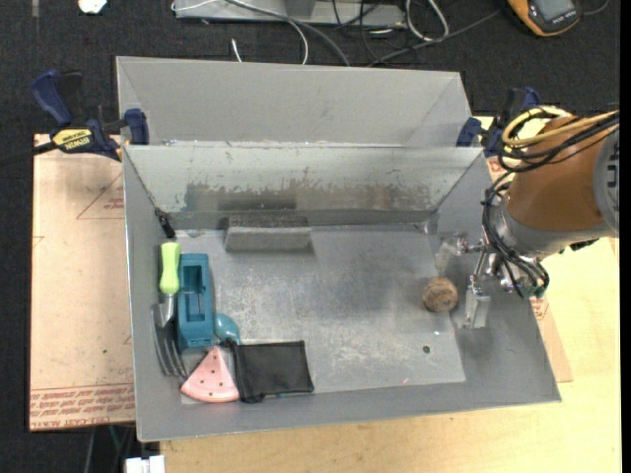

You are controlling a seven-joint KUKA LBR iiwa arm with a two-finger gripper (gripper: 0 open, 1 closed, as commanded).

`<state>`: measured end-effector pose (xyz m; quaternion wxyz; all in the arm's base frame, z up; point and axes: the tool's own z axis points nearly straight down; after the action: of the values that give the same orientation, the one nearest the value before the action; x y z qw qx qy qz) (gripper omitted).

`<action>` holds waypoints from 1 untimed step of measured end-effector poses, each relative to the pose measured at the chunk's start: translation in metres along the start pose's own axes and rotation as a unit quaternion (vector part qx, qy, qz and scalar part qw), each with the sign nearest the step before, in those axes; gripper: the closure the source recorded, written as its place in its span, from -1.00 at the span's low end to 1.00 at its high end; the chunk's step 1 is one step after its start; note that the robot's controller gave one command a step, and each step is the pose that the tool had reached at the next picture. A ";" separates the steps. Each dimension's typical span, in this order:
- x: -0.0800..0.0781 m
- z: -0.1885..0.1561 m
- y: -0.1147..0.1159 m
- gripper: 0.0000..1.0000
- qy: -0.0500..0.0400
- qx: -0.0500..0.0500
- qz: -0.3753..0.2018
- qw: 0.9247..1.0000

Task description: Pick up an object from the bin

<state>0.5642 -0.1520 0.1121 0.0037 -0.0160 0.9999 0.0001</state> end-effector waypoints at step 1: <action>-0.001 0.002 0.005 -1.00 0.000 0.000 -0.021 1.000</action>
Offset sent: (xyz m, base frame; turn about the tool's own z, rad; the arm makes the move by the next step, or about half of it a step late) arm 0.0067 0.0005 -0.0421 0.0797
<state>0.5652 -0.1473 0.1097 0.0034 -0.0365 0.9993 0.0001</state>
